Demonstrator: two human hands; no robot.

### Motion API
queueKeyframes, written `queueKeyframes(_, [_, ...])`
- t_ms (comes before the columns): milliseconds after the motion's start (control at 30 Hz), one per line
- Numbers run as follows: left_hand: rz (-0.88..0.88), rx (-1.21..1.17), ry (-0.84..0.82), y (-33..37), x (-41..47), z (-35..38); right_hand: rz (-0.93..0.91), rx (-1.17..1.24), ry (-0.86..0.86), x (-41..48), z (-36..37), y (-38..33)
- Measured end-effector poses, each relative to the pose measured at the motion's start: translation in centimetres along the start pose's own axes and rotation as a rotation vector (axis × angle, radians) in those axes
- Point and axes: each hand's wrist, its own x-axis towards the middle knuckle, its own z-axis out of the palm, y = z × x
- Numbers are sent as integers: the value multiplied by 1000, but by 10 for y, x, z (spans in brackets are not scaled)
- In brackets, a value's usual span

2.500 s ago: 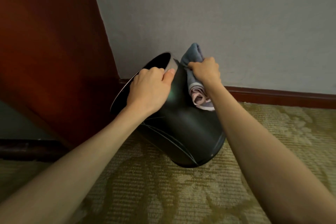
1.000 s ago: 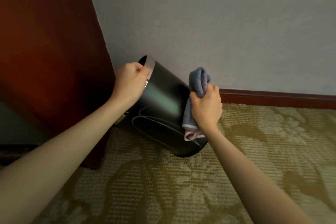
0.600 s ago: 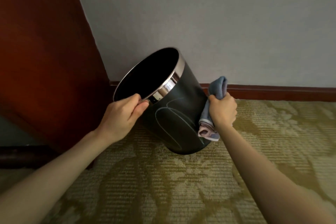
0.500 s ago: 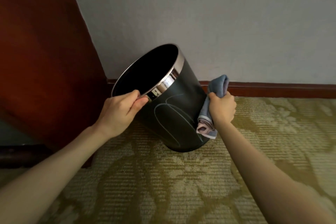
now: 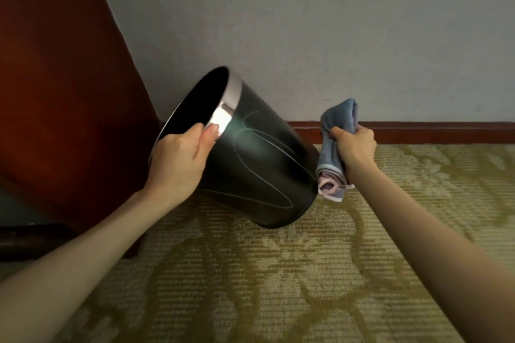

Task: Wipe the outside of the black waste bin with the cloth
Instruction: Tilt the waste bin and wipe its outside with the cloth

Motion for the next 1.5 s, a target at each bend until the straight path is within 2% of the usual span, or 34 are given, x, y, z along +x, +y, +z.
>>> queueKeyframes(233, [-313, -32, 122, -20, -4, -24, -78, -105, -76, -12, 21, -14])
queueKeyframes(367, [-401, -47, 133, -27, -13, -35, -178, -175, -139, -19, 34, -22])
queueKeyframes(500, [-359, -28, 109, -21, -13, -38, -236, -246, -179, -21, 45, -23])
queueKeyframes(733, [-176, -24, -49, 2, 7, -34, -192, -323, -211, -15, 42, -7])
queueKeyframes(833, [-143, 141, -115, 6, 20, -34, -167, -321, -211, -10, 39, -3])
queueKeyframes(900, [-100, 236, -96, 4, 26, -33, -152, -323, -208, -9, 41, -3])
queueKeyframes(1067, [-123, 79, -52, -5, 30, -27, -130, -392, -175, -9, 49, -11])
queueKeyframes(1300, [-234, 231, 18, -20, 23, -26, -199, -427, -28, -41, 66, -25])
queueKeyframes(1500, [-307, 304, 39, -26, 34, -20, -355, -313, 159, -98, 76, -24])
